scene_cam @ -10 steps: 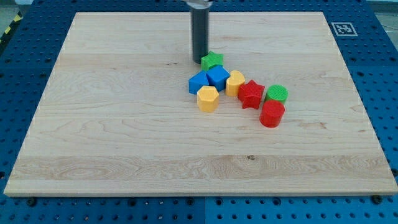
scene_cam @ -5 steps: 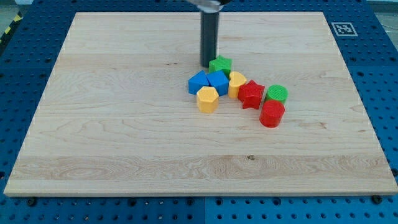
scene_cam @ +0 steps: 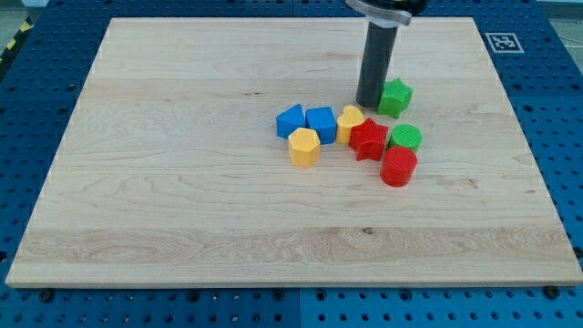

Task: Place the green star above the green circle

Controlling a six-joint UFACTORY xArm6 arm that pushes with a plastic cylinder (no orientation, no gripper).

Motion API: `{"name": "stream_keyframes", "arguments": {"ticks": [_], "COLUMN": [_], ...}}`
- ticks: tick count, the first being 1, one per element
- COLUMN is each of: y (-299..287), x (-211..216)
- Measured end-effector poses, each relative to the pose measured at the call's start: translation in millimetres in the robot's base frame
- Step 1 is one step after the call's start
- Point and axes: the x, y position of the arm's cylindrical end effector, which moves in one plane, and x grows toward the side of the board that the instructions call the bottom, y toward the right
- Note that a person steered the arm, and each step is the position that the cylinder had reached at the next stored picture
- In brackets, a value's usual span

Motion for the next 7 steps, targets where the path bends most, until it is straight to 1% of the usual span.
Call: {"name": "stream_keyframes", "arguments": {"ticks": [1, 2, 3, 4, 5, 6, 7], "y": [-12, 3, 34, 35, 35, 35, 19], "x": [-22, -59, -53, -9, 10, -15, -15]}}
